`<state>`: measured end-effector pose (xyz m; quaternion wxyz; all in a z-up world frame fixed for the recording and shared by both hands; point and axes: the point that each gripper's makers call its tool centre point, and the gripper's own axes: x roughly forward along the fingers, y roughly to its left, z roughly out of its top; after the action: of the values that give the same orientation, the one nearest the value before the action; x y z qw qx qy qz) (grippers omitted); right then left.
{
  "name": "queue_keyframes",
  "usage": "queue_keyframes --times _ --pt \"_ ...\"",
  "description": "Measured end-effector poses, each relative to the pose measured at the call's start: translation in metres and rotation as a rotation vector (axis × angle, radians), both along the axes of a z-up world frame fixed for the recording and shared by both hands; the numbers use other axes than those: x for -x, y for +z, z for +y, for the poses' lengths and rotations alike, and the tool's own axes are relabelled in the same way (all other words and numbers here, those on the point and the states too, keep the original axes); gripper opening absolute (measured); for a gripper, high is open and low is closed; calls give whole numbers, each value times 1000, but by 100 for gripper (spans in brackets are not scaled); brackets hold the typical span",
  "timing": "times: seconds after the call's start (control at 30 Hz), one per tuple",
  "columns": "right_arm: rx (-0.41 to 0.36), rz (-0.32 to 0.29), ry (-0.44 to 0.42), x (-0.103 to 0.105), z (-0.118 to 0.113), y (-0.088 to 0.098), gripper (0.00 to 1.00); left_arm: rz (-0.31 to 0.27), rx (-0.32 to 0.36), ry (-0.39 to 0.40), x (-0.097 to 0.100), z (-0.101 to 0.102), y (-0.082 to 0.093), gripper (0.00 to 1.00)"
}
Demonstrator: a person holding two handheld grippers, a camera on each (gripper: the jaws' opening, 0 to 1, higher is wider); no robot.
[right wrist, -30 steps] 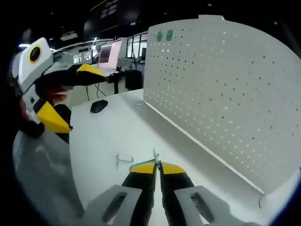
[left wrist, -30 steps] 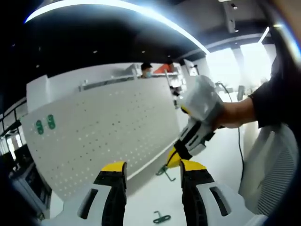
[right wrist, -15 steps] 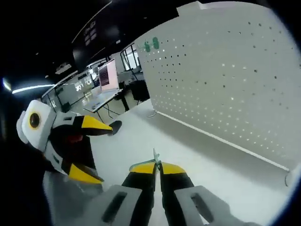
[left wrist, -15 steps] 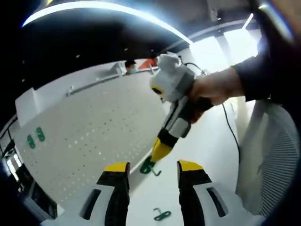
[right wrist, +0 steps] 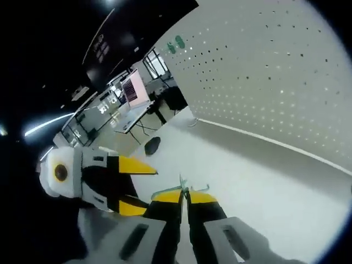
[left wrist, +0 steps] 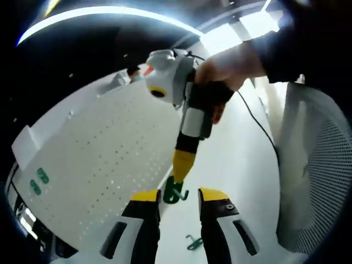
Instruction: Insert the hook assembly into the mounting plate slot until the hook locks in place.
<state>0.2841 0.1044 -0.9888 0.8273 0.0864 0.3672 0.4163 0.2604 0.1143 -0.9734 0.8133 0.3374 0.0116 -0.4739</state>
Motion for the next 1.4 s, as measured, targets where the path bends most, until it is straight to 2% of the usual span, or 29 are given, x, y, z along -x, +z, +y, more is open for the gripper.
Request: queue_keyframes --times 0.07,0.27,0.53,0.8,0.97,1.1,1.3,1.4 --pt "-15 10 9 3 3 2 1 6 -17 -1 0 0 -3 26" --pt "-64 45 24 9 10 5 1 -50 -80 -12 1 1 -6 18" --pt "-63 65 28 12 11 1 1 -115 -155 -24 2 -1 -9 11" --pt "-66 80 30 14 11 0 1 -107 -153 -7 -1 2 -9 10" --pt "-65 86 34 16 12 0 1 -105 -155 -7 -1 2 -10 5" --pt "-66 86 35 17 13 0 1 -84 -139 -2 -1 3 -9 4" --pt "-60 42 51 15 14 4 0 -63 -119 14 -3 5 -9 3" --pt "-60 16 61 16 16 8 0 -33 -75 33 -6 7 -6 3"
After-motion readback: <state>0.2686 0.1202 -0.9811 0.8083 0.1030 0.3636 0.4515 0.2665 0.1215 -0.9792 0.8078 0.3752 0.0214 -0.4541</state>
